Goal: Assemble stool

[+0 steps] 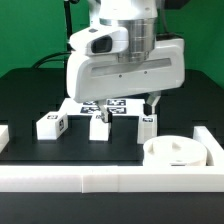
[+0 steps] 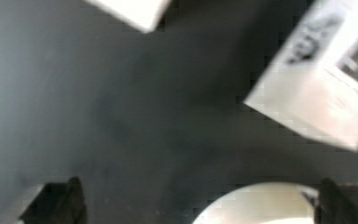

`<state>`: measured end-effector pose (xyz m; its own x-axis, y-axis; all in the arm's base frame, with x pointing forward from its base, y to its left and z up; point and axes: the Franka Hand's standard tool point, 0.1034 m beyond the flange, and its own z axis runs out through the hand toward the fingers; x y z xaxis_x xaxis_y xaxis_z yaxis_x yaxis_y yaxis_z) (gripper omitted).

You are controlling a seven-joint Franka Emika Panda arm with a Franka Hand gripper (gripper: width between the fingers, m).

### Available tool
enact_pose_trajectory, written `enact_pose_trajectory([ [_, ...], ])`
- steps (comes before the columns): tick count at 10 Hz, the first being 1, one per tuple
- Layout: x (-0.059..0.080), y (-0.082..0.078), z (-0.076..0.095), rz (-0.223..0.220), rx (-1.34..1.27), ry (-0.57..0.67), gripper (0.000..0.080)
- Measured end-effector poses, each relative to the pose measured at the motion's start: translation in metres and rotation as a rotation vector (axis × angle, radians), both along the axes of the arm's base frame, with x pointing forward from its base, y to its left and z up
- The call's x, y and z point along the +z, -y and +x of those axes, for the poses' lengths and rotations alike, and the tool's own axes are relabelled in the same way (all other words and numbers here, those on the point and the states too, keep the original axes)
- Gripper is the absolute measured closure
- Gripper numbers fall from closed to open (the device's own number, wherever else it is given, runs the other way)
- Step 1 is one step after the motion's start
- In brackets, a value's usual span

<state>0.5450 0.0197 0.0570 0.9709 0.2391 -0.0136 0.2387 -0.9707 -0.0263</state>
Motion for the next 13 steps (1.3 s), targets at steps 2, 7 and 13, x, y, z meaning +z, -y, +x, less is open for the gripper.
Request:
enact_pose_trajectory([
  [2, -0.005, -0.017, -0.003, 0.019, -0.254, -0.02, 0.0151],
  [7, -0.008, -0.023, -0.006, 0.032, -0.46, -0.078, 0.0151],
  [13, -0.025, -0.031, -0.028, -0.008, -0.365, -0.541, 0.0151],
])
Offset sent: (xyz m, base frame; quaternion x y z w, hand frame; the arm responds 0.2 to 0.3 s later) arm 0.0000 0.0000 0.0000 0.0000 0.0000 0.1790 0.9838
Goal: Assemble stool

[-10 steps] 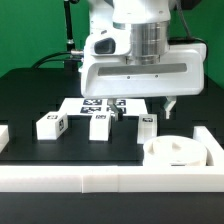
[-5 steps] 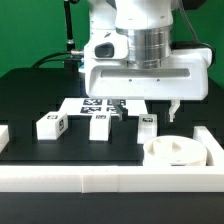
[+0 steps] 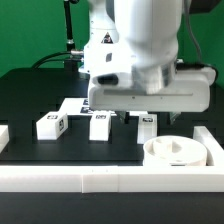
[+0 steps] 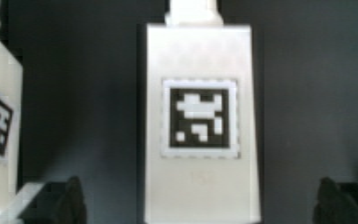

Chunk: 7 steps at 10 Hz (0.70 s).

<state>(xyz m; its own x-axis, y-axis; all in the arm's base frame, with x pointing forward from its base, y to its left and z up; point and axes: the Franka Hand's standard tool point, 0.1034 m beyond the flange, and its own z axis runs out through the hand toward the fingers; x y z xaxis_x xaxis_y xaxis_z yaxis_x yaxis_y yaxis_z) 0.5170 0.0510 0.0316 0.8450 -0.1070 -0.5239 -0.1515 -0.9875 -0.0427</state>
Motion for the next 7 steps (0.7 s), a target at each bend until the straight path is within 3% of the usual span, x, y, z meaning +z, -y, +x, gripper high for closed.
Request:
enact_pose_trajectory([
  [5, -0.011, 0.0, -0.014, 0.053, 0.047, -0.487, 0.0151],
  [7, -0.019, -0.003, -0.008, 0.053, 0.05, -0.468, 0.0151],
])
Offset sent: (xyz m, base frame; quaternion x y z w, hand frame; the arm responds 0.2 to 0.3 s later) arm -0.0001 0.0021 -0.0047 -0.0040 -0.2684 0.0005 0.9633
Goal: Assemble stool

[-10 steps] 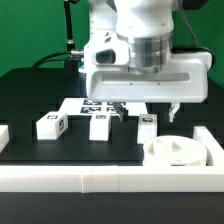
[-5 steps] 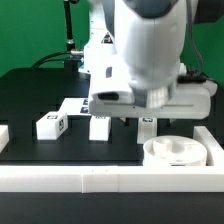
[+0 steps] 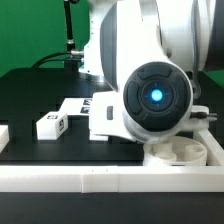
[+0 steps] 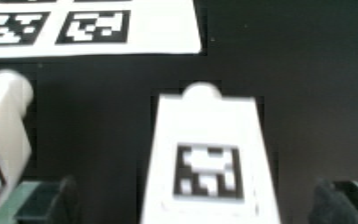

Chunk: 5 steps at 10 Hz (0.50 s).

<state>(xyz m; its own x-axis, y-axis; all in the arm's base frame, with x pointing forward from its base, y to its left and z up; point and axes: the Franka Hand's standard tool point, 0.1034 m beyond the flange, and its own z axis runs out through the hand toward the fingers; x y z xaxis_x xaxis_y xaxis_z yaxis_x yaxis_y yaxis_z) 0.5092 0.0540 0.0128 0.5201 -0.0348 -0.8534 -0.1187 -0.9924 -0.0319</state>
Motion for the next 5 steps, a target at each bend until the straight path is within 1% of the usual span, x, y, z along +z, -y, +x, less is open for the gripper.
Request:
enact_pose_trajectory([
  [1, 0.0009, 0.0002, -0.0017, 0.0, 0.0, 0.005, 0.0241],
  [2, -0.0012, 0.0002, -0.0036, -0.001, -0.001, 0.008, 0.0241],
  [3, -0.0029, 0.0001, -0.0045, -0.002, -0.002, 0.01, 0.0422],
  [4, -0.0029, 0.0001, -0.0047, -0.002, -0.002, 0.01, 0.0464],
  [5, -0.0029, 0.0002, -0.0048, -0.002, -0.002, 0.01, 0.0464],
])
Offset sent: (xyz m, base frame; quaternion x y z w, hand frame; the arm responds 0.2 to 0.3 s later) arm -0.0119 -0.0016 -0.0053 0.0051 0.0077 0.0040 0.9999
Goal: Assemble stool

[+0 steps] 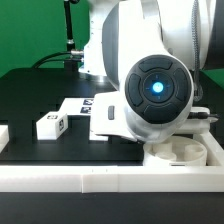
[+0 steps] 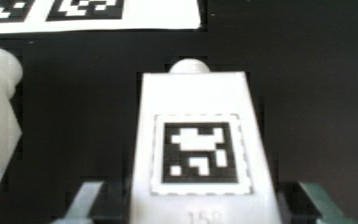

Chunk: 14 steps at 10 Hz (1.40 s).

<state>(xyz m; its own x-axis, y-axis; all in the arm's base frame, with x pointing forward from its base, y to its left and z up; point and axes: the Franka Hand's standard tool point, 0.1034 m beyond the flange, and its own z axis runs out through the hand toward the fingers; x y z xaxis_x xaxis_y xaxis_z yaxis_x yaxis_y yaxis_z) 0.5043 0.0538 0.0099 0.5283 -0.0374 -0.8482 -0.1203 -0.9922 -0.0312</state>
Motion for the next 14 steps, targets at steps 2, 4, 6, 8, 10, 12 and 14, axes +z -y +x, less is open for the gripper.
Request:
enact_pose_trajectory([
  [2, 0.0, 0.0, 0.0, 0.0, 0.001, -0.001, 0.0464],
  [4, 0.022, -0.003, 0.007, 0.008, 0.013, -0.021, 0.0464],
  [6, 0.057, -0.001, 0.019, 0.014, 0.019, -0.027, 0.0462],
  [8, 0.079, 0.002, 0.027, 0.02, 0.025, -0.037, 0.0462],
  [10, 0.072, 0.0, 0.04, 0.021, 0.02, 0.058, 0.0462],
  [12, 0.071, -0.001, 0.041, 0.019, 0.018, 0.082, 0.0462],
  [14, 0.081, -0.004, 0.068, 0.022, 0.014, 0.306, 0.0462],
])
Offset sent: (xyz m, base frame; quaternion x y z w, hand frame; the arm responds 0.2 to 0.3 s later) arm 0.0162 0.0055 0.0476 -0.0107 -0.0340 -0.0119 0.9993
